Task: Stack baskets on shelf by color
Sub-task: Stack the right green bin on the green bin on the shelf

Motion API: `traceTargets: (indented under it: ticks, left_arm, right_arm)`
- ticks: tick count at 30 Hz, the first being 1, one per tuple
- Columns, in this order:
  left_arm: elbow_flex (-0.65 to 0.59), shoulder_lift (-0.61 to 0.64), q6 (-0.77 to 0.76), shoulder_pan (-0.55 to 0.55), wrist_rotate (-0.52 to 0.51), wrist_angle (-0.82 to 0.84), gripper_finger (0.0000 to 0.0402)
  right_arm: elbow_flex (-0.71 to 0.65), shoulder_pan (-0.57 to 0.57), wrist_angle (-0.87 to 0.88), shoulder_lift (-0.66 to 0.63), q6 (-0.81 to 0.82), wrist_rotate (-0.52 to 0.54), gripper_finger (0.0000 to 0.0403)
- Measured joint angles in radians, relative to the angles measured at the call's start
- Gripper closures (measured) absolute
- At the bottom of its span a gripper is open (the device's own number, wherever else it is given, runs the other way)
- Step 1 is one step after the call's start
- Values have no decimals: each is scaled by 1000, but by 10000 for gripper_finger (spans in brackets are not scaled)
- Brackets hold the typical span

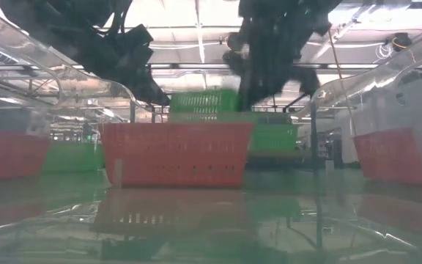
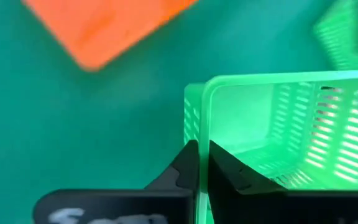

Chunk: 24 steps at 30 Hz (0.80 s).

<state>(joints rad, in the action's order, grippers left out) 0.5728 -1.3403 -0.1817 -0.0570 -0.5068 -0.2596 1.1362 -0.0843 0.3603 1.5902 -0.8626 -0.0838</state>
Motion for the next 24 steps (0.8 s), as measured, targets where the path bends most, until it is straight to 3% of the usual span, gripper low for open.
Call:
traceTargets:
  ticks: [5,7,12,19,24]
  left_arm:
    - [0,27,12,-12,0,1,364]
    - [0,37,19,-11,0,-4,364]
    - [0,40,19,6,-1,-59,364]
    - [0,39,41,17,0,-57,364]
    - [0,39,64,46,0,-76,364]
  right_arm:
    - [0,-5,48,-152,189,-42,397]
    - [0,-10,45,-206,245,39,397]
    - [0,-47,10,-303,316,365,399]
    - [13,-211,139,-297,496,415,400]
    - [214,-282,294,-188,550,442,401]
